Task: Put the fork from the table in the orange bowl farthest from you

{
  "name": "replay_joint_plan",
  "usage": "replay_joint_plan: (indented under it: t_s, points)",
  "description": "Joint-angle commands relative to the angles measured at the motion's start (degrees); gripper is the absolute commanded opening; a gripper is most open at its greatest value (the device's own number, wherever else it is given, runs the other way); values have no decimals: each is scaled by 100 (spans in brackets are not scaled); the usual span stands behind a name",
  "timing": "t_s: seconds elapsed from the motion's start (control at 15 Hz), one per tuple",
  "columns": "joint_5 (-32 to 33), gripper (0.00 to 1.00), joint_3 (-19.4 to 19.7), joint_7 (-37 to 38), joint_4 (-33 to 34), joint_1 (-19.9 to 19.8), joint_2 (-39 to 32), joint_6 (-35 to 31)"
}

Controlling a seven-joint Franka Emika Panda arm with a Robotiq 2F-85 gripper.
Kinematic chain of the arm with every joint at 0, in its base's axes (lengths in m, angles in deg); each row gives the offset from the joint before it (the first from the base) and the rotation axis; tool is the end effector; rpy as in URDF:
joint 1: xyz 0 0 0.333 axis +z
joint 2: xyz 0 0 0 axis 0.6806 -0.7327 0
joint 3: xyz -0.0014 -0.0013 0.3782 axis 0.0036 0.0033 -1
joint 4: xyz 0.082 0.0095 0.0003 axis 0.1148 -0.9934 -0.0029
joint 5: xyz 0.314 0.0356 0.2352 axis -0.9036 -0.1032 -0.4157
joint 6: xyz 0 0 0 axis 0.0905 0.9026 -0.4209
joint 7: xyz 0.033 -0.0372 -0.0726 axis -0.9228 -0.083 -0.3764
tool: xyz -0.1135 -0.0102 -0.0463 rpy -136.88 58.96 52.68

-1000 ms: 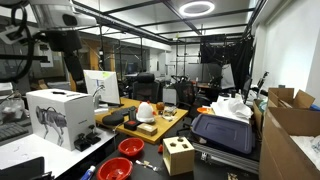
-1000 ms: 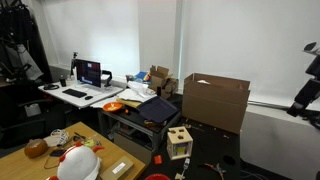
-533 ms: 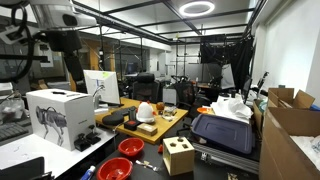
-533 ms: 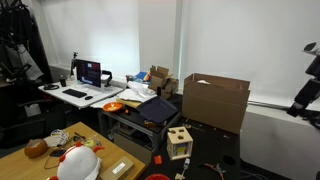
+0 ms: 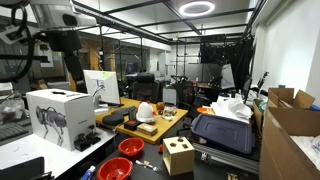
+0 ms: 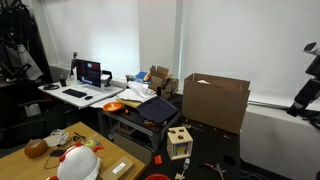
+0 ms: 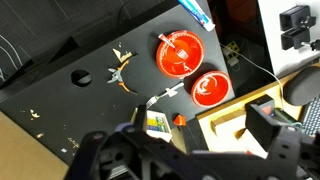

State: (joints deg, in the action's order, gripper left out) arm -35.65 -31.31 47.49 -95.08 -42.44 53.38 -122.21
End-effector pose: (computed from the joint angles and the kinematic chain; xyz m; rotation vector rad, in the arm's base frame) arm 0.2491 -0.0130 0.4884 -2.9337 0.1078 -0.3240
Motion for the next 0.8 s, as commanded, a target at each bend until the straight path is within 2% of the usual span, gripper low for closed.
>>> replay_joint_plan:
  t_s: [0.0,0.73]
  points:
    - [36,100,-85,-37,126,-10,-186,80]
    - [-34,100,-278,-517,1094,552,-2495,-525]
